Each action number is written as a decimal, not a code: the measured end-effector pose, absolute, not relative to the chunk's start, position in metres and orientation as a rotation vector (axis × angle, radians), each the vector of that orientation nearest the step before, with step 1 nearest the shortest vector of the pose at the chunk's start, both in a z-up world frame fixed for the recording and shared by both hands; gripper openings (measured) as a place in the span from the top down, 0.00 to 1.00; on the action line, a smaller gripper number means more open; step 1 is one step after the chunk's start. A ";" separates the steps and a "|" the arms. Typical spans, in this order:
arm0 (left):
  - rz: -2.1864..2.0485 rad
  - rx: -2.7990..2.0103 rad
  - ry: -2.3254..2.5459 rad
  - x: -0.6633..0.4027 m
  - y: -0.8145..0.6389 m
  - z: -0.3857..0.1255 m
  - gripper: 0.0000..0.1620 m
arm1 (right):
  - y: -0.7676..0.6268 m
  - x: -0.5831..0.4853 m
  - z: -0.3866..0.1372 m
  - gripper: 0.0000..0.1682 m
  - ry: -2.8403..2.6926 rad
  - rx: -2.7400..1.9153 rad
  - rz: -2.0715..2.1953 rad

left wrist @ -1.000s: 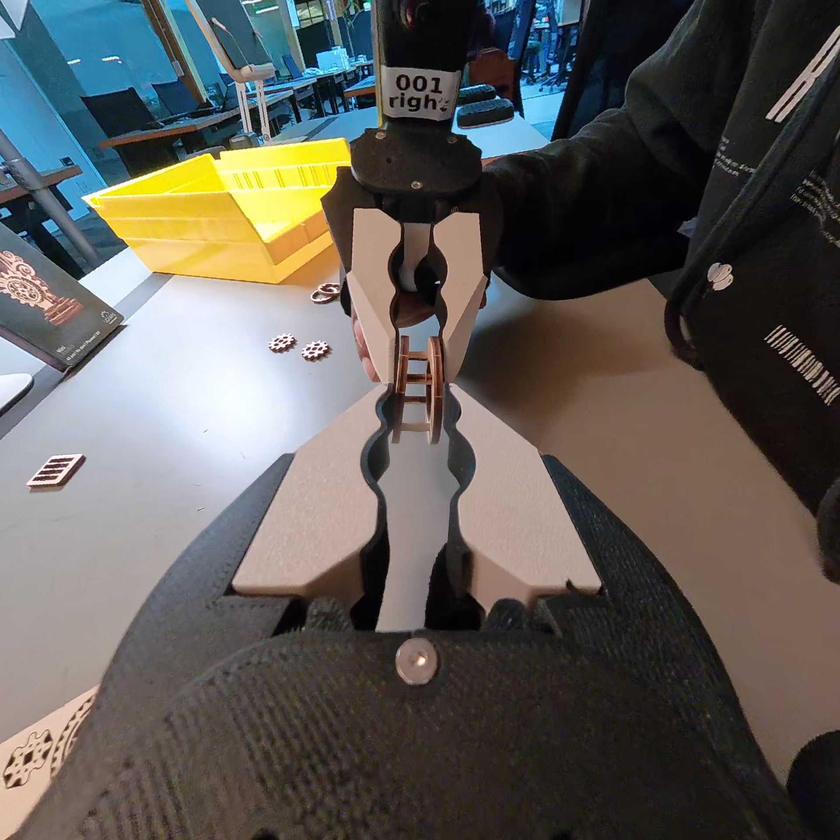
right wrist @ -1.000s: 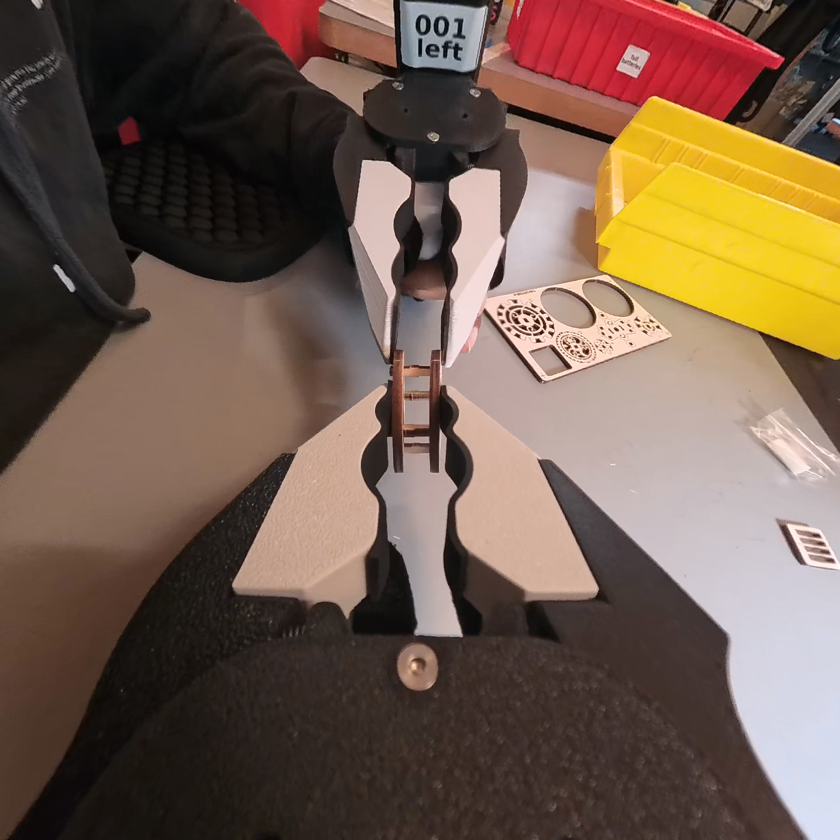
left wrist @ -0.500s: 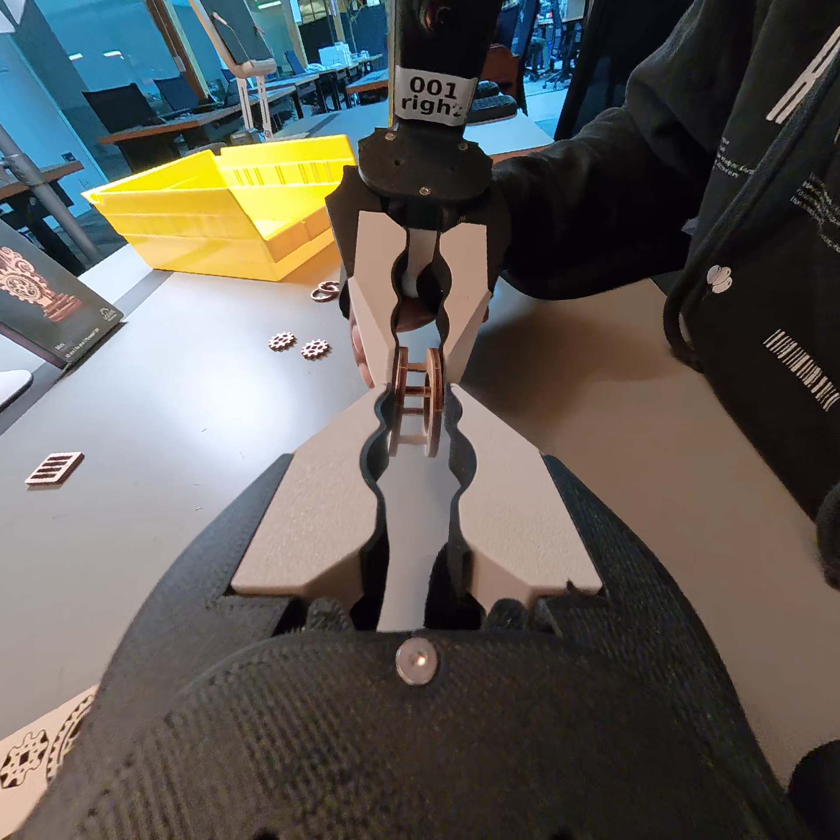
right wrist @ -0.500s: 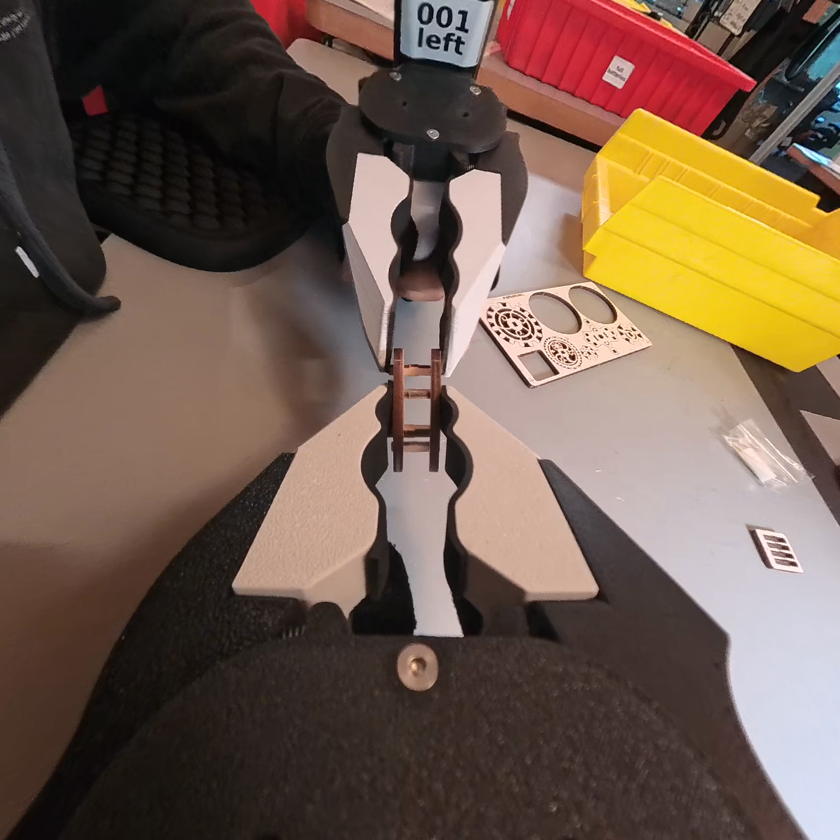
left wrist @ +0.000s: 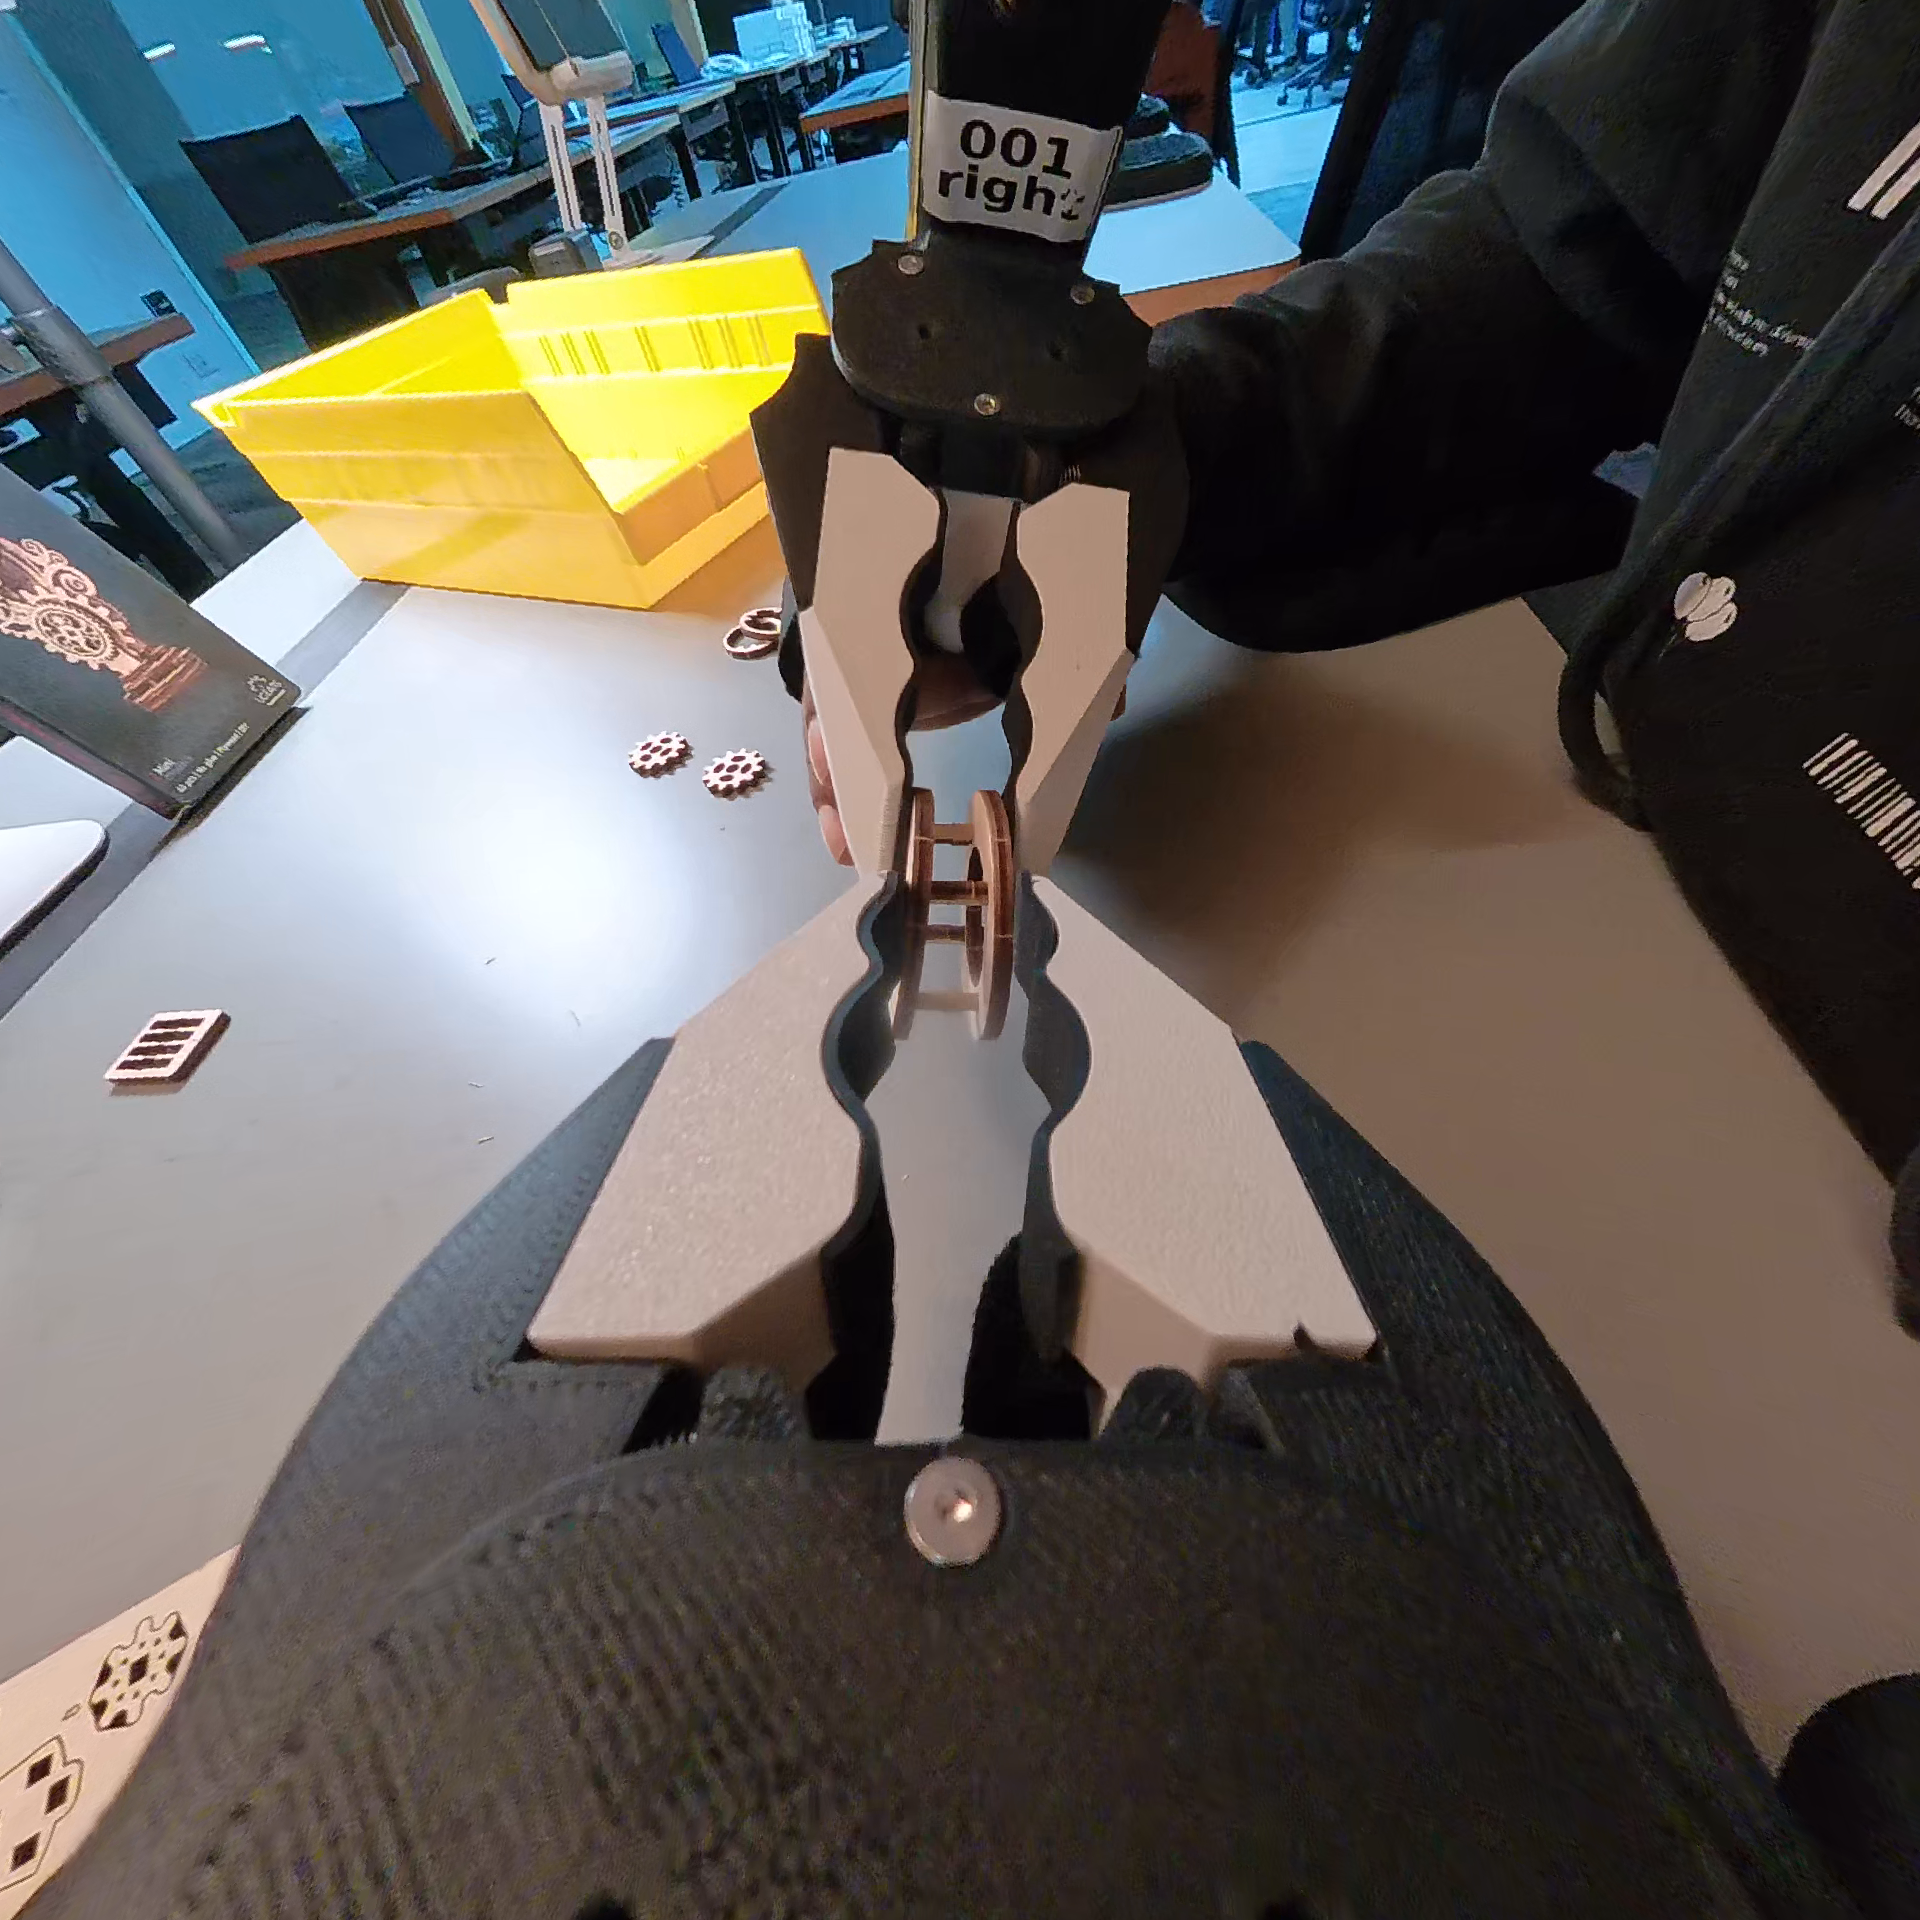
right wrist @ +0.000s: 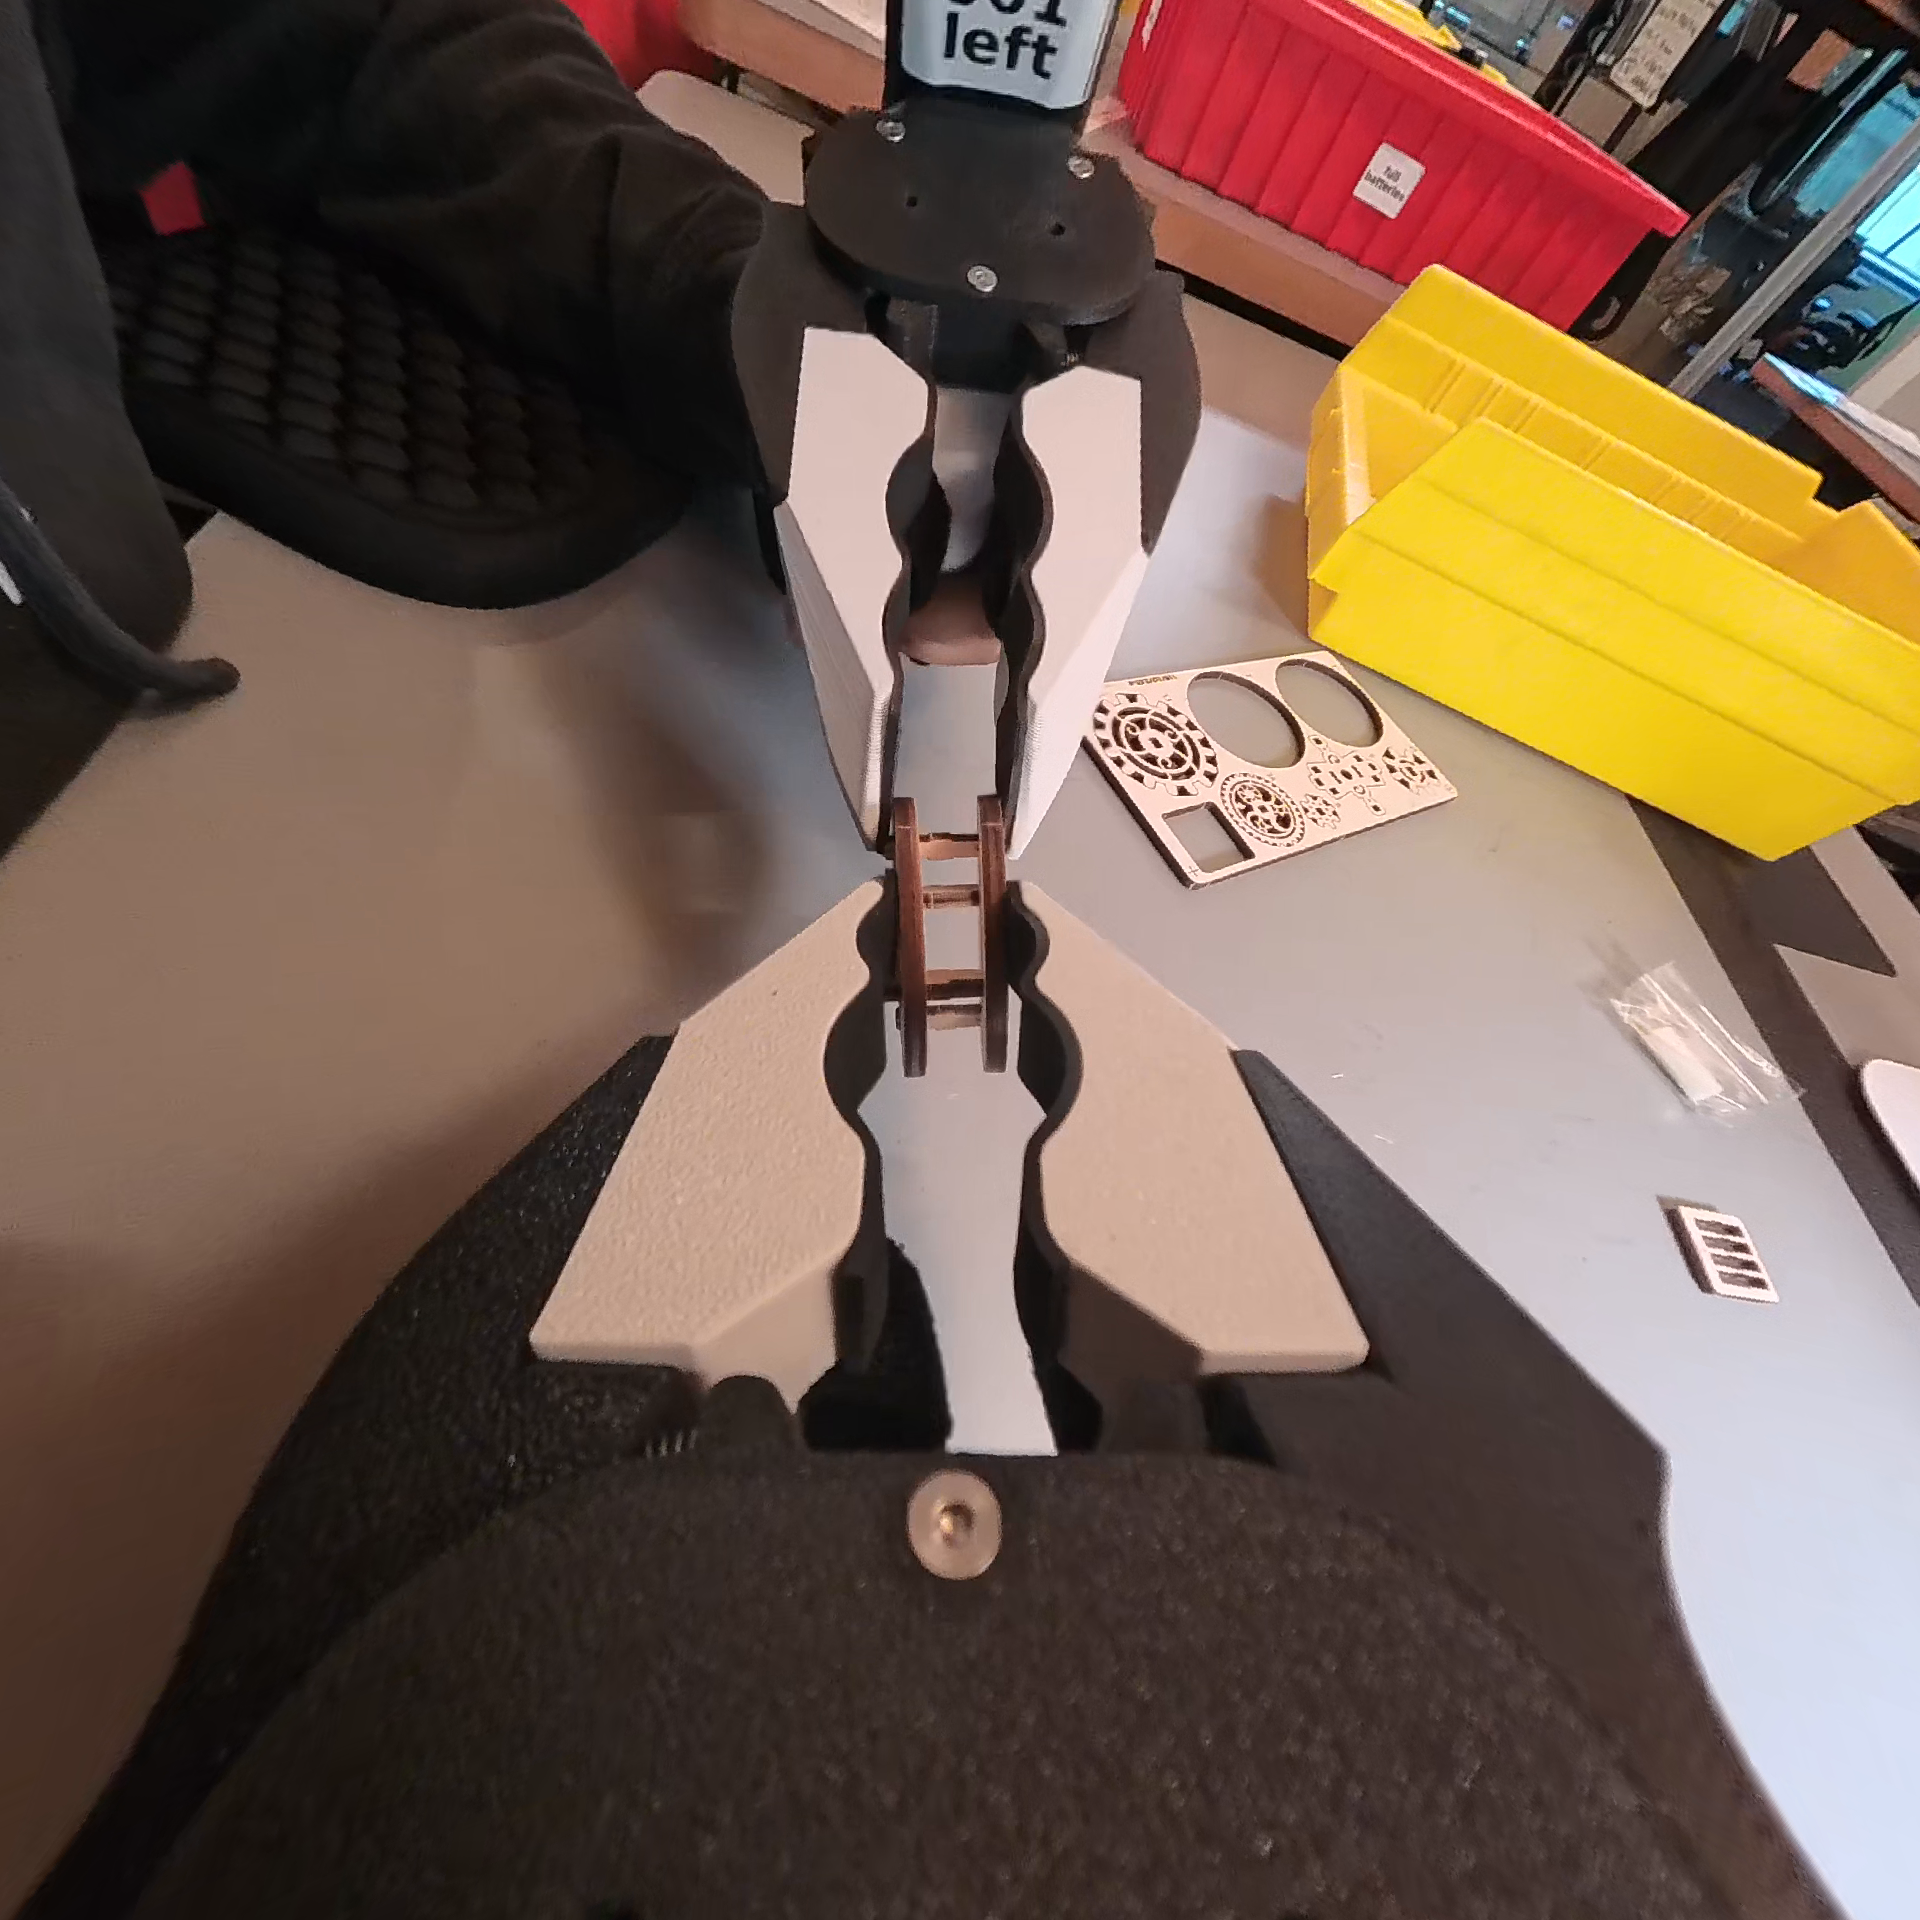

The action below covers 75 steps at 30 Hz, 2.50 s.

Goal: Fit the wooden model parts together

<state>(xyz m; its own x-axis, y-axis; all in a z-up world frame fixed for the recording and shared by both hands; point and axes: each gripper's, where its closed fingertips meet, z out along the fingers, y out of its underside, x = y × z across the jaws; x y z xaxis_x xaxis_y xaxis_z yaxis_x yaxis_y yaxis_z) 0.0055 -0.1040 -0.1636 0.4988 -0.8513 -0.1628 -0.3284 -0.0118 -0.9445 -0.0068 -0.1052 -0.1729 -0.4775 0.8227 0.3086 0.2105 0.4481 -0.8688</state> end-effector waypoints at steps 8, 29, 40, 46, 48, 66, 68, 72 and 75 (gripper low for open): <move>-0.579 -1.518 1.036 0.005 -0.107 -0.154 0.88 | -0.107 -0.008 -0.160 0.90 -1.877 -0.776 1.031; -0.343 -1.507 1.173 0.005 -0.110 -0.159 0.89 | -0.110 -0.003 -0.163 0.90 -1.932 -0.653 0.866; -0.442 -1.451 1.036 0.002 -0.104 -0.145 0.84 | -0.106 -0.004 -0.151 0.91 -1.829 -0.776 1.130; -0.583 -1.526 0.946 0.000 -0.100 -0.148 0.84 | -0.104 -0.002 -0.137 0.90 -1.733 -0.845 1.334; -0.611 -1.527 0.945 0.002 -0.102 -0.146 0.86 | -0.105 -0.001 -0.136 0.91 -1.729 -0.853 1.362; -0.462 -1.623 1.075 0.002 -0.104 -0.161 0.86 | -0.110 0.001 -0.148 0.85 -1.856 -0.864 1.223; -0.459 -1.632 1.088 0.004 -0.104 -0.164 0.86 | -0.111 0.000 -0.149 0.88 -1.866 -0.860 1.199; -0.479 -1.603 1.069 0.004 -0.103 -0.162 0.86 | -0.109 -0.001 -0.149 0.89 -1.850 -0.866 1.205; -0.506 -1.542 1.027 0.003 -0.103 -0.155 0.85 | -0.107 0.000 -0.142 0.89 -1.800 -0.865 1.286</move>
<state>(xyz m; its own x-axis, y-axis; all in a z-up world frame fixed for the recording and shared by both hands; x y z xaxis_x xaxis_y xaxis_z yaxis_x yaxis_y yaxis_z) 0.0034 -0.1026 -0.1547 0.5227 -0.8241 -0.2182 -0.3286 0.0414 -0.9436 0.0000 -0.1067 -0.1415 -0.4924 0.8501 0.1866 0.0993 0.2679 -0.9583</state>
